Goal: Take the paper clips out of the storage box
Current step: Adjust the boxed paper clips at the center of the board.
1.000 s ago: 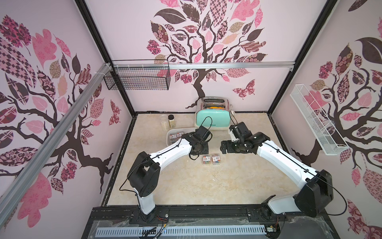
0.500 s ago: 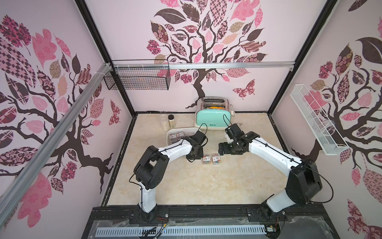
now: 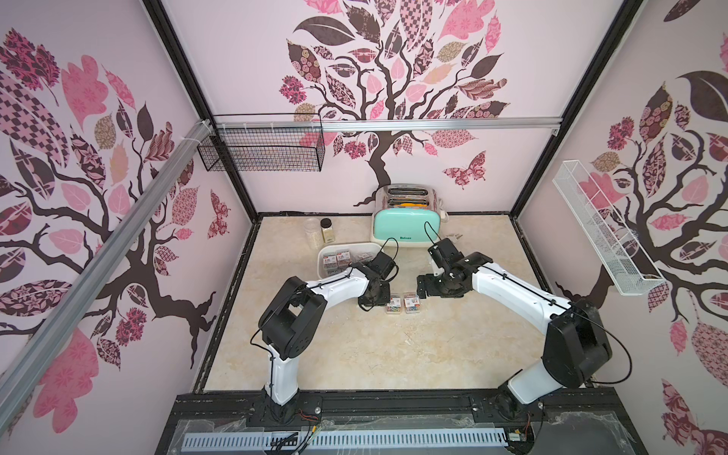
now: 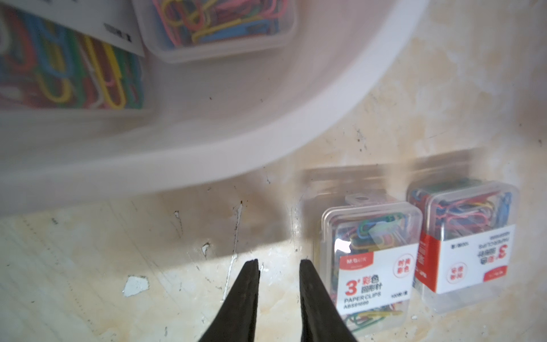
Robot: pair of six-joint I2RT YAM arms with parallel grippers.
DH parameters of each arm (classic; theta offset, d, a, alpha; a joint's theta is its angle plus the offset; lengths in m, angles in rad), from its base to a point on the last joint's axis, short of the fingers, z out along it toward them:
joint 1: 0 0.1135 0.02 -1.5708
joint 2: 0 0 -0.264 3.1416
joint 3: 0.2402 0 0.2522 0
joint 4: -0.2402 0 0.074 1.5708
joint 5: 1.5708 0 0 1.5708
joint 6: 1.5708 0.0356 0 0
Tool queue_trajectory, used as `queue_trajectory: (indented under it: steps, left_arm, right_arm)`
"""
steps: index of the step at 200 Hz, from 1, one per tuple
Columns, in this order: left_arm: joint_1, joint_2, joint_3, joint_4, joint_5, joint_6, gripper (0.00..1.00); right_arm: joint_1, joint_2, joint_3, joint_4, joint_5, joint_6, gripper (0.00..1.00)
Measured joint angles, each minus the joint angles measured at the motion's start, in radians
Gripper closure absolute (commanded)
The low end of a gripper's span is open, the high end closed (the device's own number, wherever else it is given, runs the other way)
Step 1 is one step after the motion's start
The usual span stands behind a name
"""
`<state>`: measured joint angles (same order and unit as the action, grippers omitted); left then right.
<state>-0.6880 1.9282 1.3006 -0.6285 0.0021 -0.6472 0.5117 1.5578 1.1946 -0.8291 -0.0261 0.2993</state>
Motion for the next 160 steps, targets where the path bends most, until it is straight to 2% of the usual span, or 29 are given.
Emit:
queue_trajectory:
  steps: [160]
  left_arm:
    - [-0.026, 0.063, 0.055, 0.006, 0.001, 0.024, 0.70]
  right_arm:
    - [0.000, 0.000, 0.000, 0.000, 0.000, -0.001, 0.05]
